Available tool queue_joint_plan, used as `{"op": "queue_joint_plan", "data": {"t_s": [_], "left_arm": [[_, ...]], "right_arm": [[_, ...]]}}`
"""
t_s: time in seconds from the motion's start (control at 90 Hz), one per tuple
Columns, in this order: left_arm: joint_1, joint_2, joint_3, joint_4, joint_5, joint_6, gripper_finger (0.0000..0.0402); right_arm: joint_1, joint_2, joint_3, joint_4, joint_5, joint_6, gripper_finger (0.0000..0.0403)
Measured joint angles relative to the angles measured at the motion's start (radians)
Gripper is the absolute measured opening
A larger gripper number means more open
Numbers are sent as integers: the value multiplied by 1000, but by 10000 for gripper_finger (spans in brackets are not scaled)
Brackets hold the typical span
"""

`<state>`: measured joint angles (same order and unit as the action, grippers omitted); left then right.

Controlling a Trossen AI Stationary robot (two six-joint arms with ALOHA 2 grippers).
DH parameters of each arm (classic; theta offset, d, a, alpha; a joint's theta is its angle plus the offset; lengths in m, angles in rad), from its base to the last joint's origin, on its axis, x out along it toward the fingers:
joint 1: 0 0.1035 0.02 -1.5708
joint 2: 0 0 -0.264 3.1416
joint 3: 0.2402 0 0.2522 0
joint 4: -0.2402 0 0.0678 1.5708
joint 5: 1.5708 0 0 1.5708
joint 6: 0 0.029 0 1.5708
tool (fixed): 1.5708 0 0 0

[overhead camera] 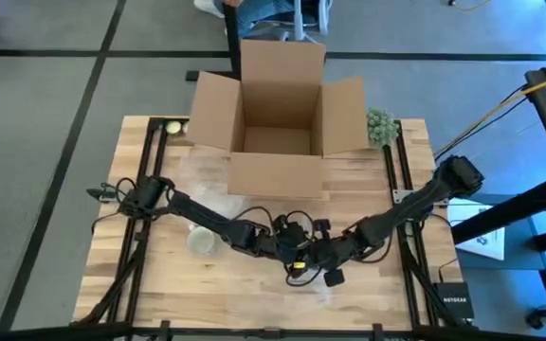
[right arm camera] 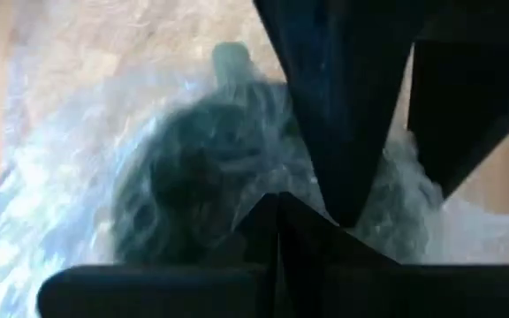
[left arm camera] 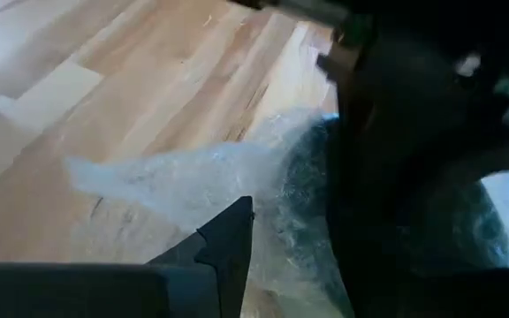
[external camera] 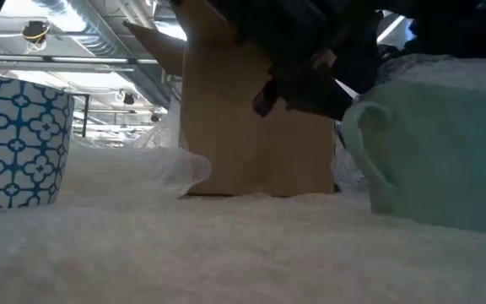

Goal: Wrap mug
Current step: Wrap the green mug with the bubble wrap

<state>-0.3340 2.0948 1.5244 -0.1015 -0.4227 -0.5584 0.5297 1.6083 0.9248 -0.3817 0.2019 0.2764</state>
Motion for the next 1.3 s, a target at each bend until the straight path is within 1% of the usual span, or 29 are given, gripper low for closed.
{"op": "queue_joint_plan", "data": {"t_s": [0.111, 0.189, 0.278, 0.411, 0.522, 0.667, 0.856, 1.033, 1.089, 1.156, 1.3], "left_arm": [[-6, -58, 0, -62, 54, 8, 131], [-23, -109, 1, -169, 87, -41, 131], [-52, -146, 2, -319, 99, -119, 131], [-107, -146, 0, -504, 125, -232, 131], [-147, -117, 0, -606, 170, -291, 131], [-183, -79, 0, -668, 224, -307, 131], [-214, -8, 0, -702, 328, -325, 131], [-219, 34, 5, -700, 341, -324, 129], [-218, 46, 6, -699, 342, -325, 120], [-218, 55, 5, -698, 337, -324, 100], [-218, 51, 5, -688, 291, -340, 24]], "right_arm": [[0, 1, 10, -24, -3, -16, 0], [0, 0, 22, -25, -3, -19, 0], [0, -1, 25, -17, 0, -19, 0], [0, -1, 25, -17, 14, -19, 0], [0, -1, 25, -15, 24, -20, 0], [0, -1, 25, -13, 34, -21, 0], [0, -1, 25, -12, 41, -21, 0], [0, -1, 25, -11, 50, -20, 0], [0, -1, 25, -10, 52, -20, 0], [0, -1, 25, -10, 52, -20, 1], [0, -1, 25, -9, 52, -11, 0]]}}
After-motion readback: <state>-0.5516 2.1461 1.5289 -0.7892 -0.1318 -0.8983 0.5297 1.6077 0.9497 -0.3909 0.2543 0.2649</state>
